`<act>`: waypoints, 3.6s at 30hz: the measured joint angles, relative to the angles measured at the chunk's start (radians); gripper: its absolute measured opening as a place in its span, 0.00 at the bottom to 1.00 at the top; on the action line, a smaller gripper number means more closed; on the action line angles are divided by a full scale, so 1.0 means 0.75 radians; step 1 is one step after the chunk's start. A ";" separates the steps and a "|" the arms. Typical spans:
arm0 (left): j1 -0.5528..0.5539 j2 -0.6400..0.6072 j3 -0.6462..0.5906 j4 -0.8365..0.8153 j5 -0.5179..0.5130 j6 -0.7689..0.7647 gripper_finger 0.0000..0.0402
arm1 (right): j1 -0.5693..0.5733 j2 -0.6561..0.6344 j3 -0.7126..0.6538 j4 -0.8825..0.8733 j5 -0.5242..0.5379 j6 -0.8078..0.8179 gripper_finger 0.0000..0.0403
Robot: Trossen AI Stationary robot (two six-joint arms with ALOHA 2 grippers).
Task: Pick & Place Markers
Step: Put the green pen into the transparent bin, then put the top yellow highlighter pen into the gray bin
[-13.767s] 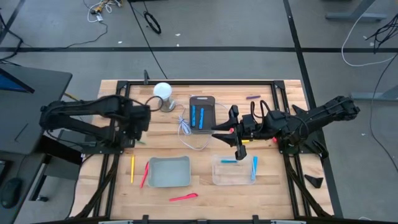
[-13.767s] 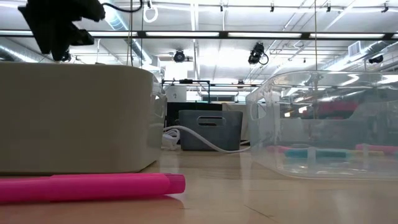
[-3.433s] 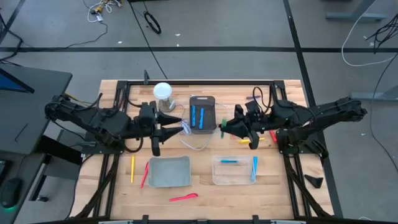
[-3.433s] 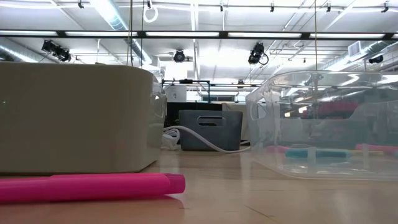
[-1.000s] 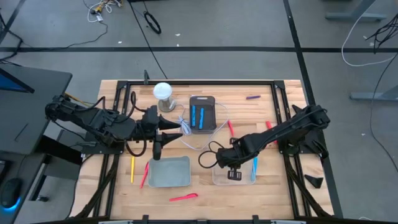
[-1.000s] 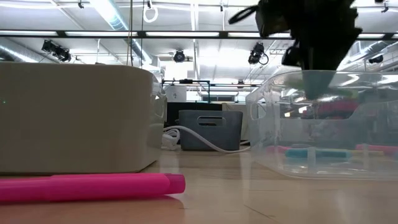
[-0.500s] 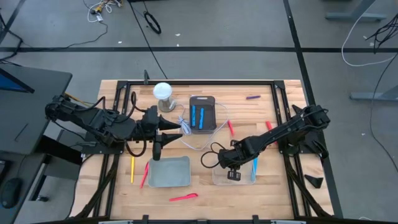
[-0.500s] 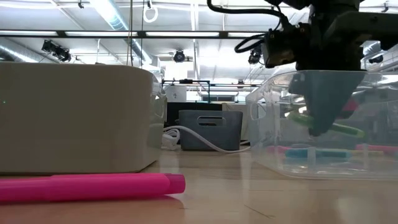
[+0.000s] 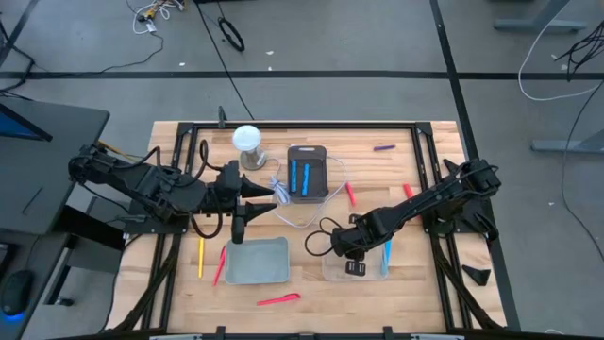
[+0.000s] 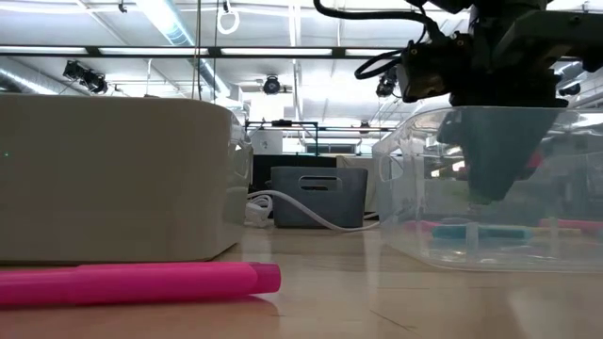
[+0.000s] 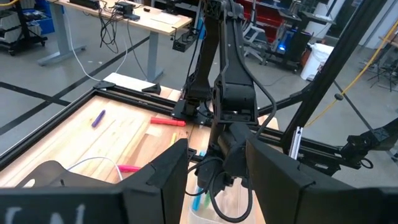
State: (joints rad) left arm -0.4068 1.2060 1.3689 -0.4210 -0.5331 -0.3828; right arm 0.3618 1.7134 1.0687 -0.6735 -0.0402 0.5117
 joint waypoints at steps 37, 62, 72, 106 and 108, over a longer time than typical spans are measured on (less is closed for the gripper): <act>-0.001 0.000 0.000 -0.005 0.025 0.001 0.42 | -0.001 -0.167 0.000 -0.158 -0.123 0.124 0.44; 0.008 0.000 0.000 -0.005 0.025 0.005 0.42 | -0.002 -0.579 0.000 -0.396 -0.147 0.282 0.44; 0.009 0.000 0.000 -0.005 -0.019 0.005 0.42 | -0.057 -0.584 0.001 -0.704 -0.098 -0.079 0.44; 0.009 0.000 0.000 -0.039 -0.021 0.003 0.42 | -0.700 -0.586 0.001 -0.930 0.068 -1.019 0.44; 0.009 0.000 0.000 -0.039 -0.021 0.003 0.42 | -0.700 -0.586 0.001 -0.930 0.068 -1.019 0.44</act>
State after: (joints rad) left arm -0.4004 1.2060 1.3689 -0.4506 -0.5488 -0.3809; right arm -0.1631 1.2736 1.0695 -1.3712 0.0109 -0.2527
